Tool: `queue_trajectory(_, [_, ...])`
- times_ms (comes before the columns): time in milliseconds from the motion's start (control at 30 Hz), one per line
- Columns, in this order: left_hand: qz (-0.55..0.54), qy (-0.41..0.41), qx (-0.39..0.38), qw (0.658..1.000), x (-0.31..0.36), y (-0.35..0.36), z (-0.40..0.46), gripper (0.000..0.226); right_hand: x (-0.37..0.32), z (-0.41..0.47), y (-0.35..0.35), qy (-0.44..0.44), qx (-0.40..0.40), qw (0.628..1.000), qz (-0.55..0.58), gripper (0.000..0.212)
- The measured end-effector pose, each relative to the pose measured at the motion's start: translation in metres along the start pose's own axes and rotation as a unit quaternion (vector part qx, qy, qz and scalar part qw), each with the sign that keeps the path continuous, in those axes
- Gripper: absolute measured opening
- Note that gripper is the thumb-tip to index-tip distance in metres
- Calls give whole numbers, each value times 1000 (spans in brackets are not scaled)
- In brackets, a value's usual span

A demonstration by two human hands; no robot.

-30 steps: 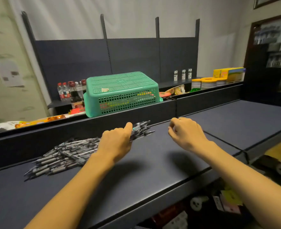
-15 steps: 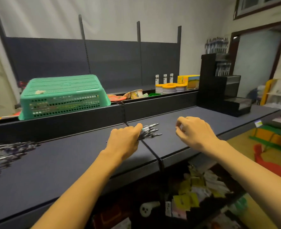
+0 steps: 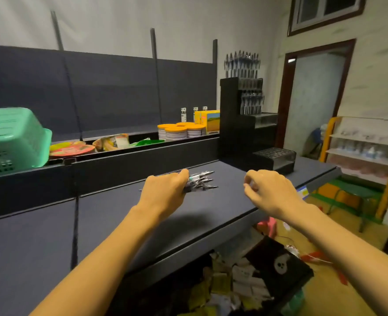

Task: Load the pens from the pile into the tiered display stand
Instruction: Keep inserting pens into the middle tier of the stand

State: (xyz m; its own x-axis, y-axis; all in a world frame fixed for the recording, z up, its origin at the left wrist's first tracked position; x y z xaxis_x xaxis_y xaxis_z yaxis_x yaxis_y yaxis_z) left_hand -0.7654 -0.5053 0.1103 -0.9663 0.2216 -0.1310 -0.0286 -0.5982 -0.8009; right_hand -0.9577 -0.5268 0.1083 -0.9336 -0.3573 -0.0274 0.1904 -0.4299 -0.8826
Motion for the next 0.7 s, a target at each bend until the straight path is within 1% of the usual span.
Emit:
queue_trajectory(133, [-11,1,28,1000,38,29,63,11,63,33,10,-6,-4,1000,6,16])
queue_trajectory(333, [-19,-4,41,999,85,64,121,19,122,76,35,-37,-22,992,121,14])
queue_trajectory(533, [-12,-68,78,995,107,78,163,22,153,115,44,-102,-11,958,267,6])
queue_trajectory(700, [-3,-141,102,985,128,80,190,21,181,144,43,-138,-14,919,369,12])
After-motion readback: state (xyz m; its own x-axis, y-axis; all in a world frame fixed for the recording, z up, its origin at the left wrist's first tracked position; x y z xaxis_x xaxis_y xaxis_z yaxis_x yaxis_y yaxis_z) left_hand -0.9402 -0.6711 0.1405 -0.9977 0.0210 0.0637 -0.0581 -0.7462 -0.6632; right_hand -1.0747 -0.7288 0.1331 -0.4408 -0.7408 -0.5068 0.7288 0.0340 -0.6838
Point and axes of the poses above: each hand's wrist, its own z-axis towards the middle knuckle, its own y-axis out of the palm, x = y × z, the point moved 10 cm from there along z, towards the middle knuckle, and after that the axes turned 4 degrees about -z, right-handed, at the moved point
